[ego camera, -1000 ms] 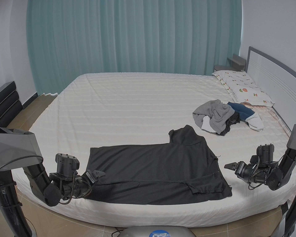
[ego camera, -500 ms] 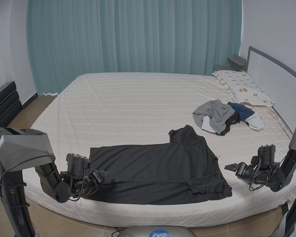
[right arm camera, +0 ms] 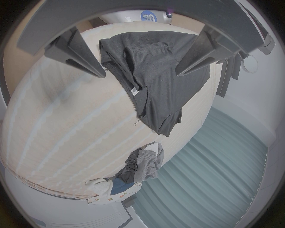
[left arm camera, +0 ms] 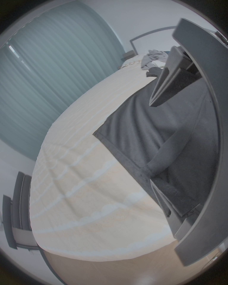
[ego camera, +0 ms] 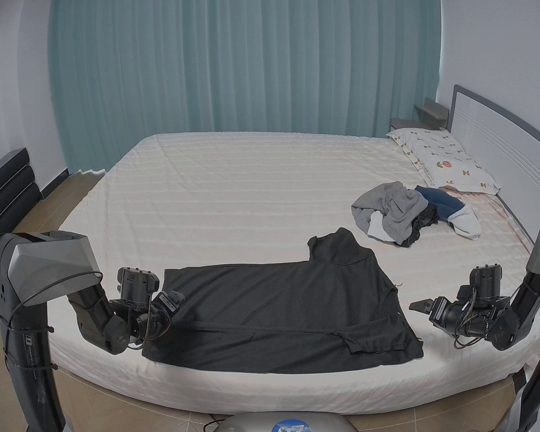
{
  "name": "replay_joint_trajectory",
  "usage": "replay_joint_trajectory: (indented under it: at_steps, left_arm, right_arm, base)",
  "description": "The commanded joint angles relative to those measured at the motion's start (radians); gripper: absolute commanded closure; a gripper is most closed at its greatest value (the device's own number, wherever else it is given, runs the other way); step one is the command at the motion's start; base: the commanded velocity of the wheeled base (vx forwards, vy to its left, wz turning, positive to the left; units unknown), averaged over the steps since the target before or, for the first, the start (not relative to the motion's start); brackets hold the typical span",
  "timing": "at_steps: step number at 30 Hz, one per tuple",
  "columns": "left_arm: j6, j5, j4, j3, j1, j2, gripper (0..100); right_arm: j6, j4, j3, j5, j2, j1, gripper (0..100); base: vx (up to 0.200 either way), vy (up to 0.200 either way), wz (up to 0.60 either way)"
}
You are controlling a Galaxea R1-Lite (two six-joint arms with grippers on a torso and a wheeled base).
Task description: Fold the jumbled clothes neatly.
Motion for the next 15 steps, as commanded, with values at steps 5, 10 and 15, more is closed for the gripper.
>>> replay_joint_trajectory:
  at_steps: [5, 10, 15]
  left_arm:
    - [-0.028, -0.017, -0.004, -0.029, 0.138, -0.012, 0]
    - [-0.024, -0.151, 0.008, 0.016, 0.157, -0.083, 0]
    - [0.13, -0.339, 0.014, 0.079, 0.161, -0.133, 0]
  right_arm:
    - [0.0, 0.001, 0.0, 0.001, 0.012, 0.013, 0]
    - [0.0, 0.001, 0.0, -0.001, 0.017, 0.013, 0]
    - [-0.001, 0.001, 0.006, -0.003, 0.013, 0.017, 0]
  base:
    - [0.0, 0.0, 0.0]
    - [0.0, 0.0, 0.0]
    - [0.0, 0.0, 0.0]
